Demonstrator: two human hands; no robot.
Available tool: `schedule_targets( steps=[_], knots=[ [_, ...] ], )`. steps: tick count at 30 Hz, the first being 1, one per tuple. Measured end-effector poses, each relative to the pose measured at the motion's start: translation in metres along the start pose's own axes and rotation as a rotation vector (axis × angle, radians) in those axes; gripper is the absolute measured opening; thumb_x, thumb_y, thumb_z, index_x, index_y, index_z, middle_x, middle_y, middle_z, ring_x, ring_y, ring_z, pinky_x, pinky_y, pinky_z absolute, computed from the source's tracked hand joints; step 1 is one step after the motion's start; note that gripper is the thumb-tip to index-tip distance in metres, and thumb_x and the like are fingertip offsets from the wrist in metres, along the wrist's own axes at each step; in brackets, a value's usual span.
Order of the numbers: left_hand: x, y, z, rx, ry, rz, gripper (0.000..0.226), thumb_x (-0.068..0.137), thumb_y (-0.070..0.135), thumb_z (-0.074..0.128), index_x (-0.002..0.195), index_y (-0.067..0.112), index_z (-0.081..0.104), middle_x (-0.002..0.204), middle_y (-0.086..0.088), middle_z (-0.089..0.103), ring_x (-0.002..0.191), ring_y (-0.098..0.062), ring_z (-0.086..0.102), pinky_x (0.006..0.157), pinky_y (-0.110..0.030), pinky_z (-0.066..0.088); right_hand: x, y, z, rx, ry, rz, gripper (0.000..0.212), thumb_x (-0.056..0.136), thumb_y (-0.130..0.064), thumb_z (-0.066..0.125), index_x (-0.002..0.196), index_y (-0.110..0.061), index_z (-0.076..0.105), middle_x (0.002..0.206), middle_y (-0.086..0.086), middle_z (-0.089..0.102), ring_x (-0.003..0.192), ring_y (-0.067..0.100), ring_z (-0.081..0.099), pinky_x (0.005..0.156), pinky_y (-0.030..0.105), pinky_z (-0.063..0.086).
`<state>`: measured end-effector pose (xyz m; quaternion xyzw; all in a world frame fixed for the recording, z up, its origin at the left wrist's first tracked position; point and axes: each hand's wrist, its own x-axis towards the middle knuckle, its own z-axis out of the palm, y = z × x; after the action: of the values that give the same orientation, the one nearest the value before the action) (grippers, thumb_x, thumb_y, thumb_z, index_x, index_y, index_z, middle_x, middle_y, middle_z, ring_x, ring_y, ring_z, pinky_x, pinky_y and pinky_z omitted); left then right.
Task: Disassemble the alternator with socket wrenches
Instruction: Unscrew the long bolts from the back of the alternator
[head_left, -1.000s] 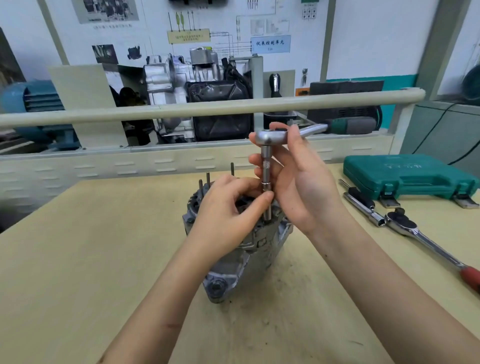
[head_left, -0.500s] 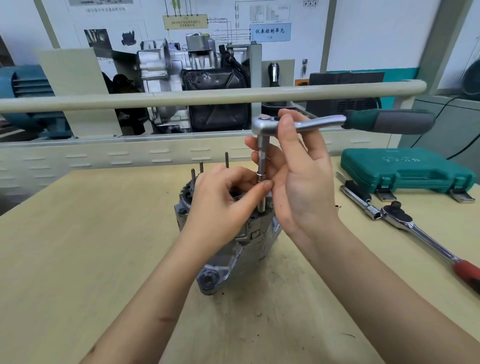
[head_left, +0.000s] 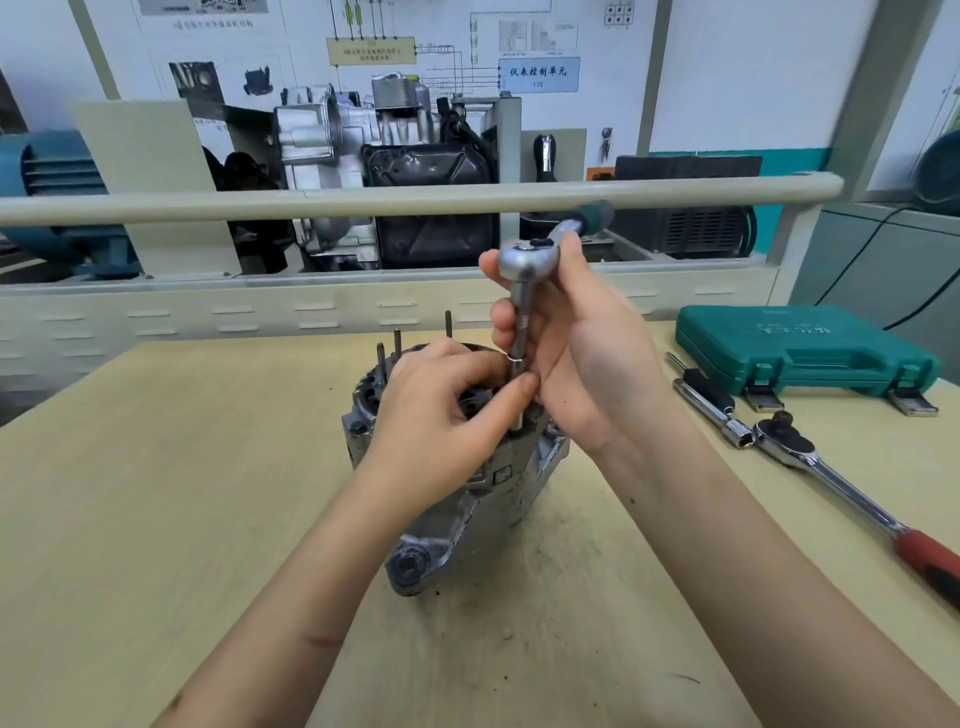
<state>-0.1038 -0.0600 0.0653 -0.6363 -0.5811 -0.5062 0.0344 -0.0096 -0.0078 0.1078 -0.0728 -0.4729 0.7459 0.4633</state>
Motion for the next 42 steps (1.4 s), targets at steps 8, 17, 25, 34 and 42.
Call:
schedule_targets(
  steps=[8, 17, 25, 34, 42],
  knots=[
    [0.0, 0.003, 0.003, 0.022, 0.074, -0.018, 0.021, 0.074, 0.034, 0.061, 0.063, 0.016, 0.066, 0.061, 0.008, 0.053, 0.071, -0.013, 0.052, 0.084, -0.044, 0.04, -0.004, 0.001, -0.004, 0.131, -0.018, -0.051, 0.057, 0.069, -0.032, 0.055, 0.118, -0.005, 0.047, 0.076, 0.006, 0.061, 0.056, 0.012, 0.061, 0.052, 0.02, 0.048],
    [-0.002, 0.004, 0.003, 0.054, 0.087, -0.015, 0.023, 0.075, 0.034, 0.059, 0.066, 0.014, 0.067, 0.063, 0.016, 0.053, 0.071, 0.001, 0.048, 0.085, -0.031, 0.033, -0.004, 0.006, -0.003, 0.097, 0.025, -0.105, 0.037, 0.067, -0.033, 0.058, 0.092, -0.006, 0.056, 0.072, 0.002, 0.067, 0.06, 0.013, 0.065, 0.054, 0.021, 0.051],
    [0.0, 0.006, 0.001, 0.011, 0.068, -0.018, 0.018, 0.073, 0.032, 0.061, 0.06, 0.038, 0.049, 0.061, 0.019, 0.051, 0.073, 0.001, 0.051, 0.089, -0.047, 0.041, 0.008, 0.002, -0.004, 0.05, 0.028, 0.026, 0.043, 0.096, -0.038, 0.034, 0.079, -0.008, 0.06, 0.067, 0.0, 0.069, 0.041, 0.008, 0.05, 0.042, 0.016, 0.041],
    [0.001, 0.003, 0.004, 0.079, 0.09, -0.008, 0.024, 0.072, 0.04, 0.061, 0.057, 0.042, 0.042, 0.054, 0.02, 0.048, 0.069, 0.004, 0.048, 0.091, -0.018, 0.026, 0.006, 0.0, -0.018, 0.2, -0.138, 0.022, 0.019, 0.071, -0.03, 0.057, 0.085, -0.019, 0.052, 0.074, 0.0, 0.063, 0.058, 0.012, 0.059, 0.053, 0.021, 0.047],
    [0.0, 0.0, 0.006, 0.074, 0.104, 0.005, 0.026, 0.072, 0.042, 0.062, 0.056, 0.037, 0.041, 0.053, 0.02, 0.047, 0.066, 0.002, 0.047, 0.088, -0.022, 0.03, 0.007, 0.002, -0.012, 0.122, -0.069, 0.036, 0.029, 0.072, -0.041, 0.052, 0.083, -0.016, 0.06, 0.071, -0.002, 0.069, 0.055, 0.01, 0.063, 0.051, 0.02, 0.05]
  ],
)
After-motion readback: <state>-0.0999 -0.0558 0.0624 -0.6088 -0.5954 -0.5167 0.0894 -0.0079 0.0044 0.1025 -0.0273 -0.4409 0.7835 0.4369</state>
